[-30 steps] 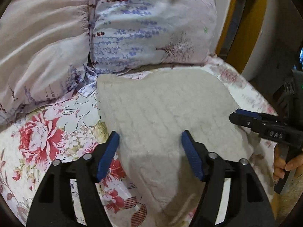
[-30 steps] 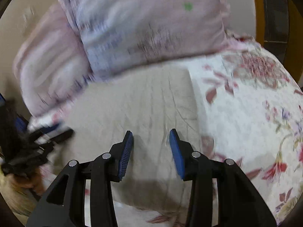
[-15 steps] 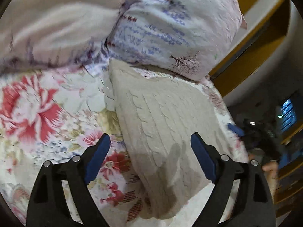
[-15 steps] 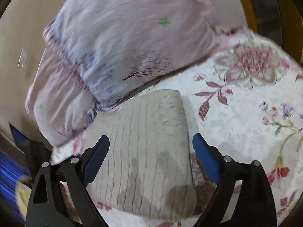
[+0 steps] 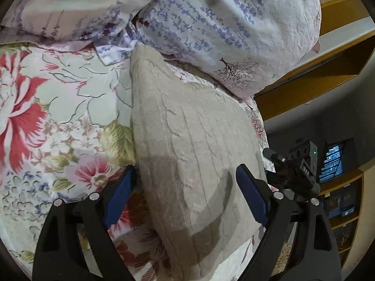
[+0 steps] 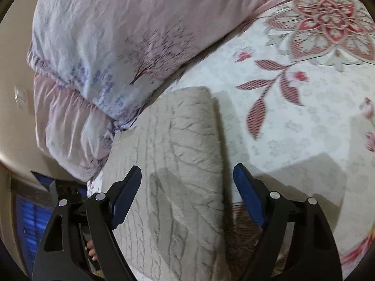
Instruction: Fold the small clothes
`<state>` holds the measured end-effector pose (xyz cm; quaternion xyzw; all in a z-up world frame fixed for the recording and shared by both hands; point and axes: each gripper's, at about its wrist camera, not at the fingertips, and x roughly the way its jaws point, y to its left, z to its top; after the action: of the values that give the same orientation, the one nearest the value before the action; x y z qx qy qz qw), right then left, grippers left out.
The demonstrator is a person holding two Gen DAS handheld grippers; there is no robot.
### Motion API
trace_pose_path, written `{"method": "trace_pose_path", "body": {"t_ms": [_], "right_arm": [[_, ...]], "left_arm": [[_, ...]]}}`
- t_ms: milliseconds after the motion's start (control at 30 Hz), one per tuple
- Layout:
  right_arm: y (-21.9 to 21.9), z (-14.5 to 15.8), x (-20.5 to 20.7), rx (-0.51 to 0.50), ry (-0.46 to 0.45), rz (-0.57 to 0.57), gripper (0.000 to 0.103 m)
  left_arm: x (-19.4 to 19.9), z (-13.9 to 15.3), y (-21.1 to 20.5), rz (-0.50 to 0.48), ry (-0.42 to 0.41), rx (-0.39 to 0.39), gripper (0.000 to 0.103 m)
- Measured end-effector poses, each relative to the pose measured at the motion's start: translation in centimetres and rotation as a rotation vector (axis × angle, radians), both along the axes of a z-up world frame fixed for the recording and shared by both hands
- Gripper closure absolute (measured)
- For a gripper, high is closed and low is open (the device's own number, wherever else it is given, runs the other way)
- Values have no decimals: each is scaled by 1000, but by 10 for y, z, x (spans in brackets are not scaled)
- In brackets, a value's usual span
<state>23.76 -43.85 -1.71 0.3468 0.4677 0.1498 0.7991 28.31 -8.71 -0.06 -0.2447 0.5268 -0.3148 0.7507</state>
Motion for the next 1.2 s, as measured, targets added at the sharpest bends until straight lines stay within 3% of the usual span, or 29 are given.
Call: {"method": "trace_pose_path", "body": {"t_ms": [233,400,567,800,900,1067,1200], "right_arm": [[18,-5,6,34,-30,88,34],[16,-15,4,138,-19,91,62],[20,-9,-8,175,-55,38,68],[50,23,-23,192,-128,55,72],[73,35,-23,180,-156,90,72],[140,30,-21,59,-177,174,73],[178,7,-8,-70,-121,175,71]], "left_arm": [[7,-5,-11,4,23,-53,20],[7,-9,-10,23,46,-69,41],[0,-3,-2,27,17,-108,64],[-13,29,20,-5,-61,-113,67],[-24,40,54,3,-83,-99,67],[-39,44,111,47,-100,-32,66],[-36,19,146,105,-47,53,63]]}}
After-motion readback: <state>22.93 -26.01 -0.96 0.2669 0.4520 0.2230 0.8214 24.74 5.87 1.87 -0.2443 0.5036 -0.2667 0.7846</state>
